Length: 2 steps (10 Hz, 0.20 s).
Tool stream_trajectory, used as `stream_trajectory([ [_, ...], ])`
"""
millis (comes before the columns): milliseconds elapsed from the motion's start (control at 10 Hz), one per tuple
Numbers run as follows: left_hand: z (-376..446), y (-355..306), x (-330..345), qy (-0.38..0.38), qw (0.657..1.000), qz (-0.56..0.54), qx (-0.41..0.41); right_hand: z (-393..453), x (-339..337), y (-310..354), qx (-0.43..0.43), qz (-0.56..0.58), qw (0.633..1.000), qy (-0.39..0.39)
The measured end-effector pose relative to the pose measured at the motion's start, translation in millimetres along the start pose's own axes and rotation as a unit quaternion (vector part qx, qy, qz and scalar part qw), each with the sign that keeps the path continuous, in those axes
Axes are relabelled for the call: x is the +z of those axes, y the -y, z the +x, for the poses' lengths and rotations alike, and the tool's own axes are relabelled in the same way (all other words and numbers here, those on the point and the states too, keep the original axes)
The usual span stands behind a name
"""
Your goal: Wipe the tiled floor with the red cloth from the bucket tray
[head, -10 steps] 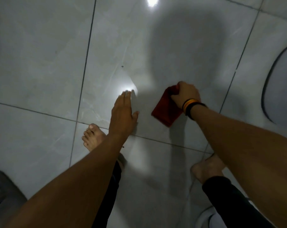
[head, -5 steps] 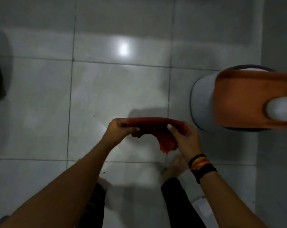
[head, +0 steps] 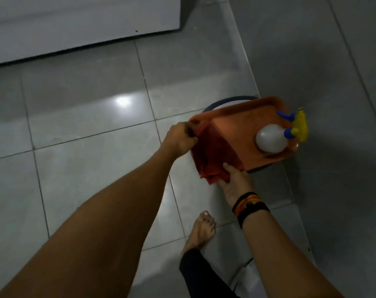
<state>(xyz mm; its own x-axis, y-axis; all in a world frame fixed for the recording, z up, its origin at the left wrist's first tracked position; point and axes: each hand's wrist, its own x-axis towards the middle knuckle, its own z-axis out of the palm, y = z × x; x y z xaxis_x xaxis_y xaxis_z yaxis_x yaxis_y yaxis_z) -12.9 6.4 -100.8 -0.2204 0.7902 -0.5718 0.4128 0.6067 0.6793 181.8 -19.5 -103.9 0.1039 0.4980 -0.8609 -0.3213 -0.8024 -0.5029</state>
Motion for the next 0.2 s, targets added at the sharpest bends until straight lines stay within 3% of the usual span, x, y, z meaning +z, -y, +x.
stream_trajectory([
  [100, 13.3, -14.0, 2.8, -0.025, 0.998, 0.045, 0.019, 3.3, 2.1, -5.0, 0.085, -0.045, 0.994, 0.05],
  [200, -10.2, -14.8, -20.0, -0.096, 0.969, 0.226, 0.034, -29.7, -22.3, -25.4, 0.128, -0.12, 0.984, 0.04],
])
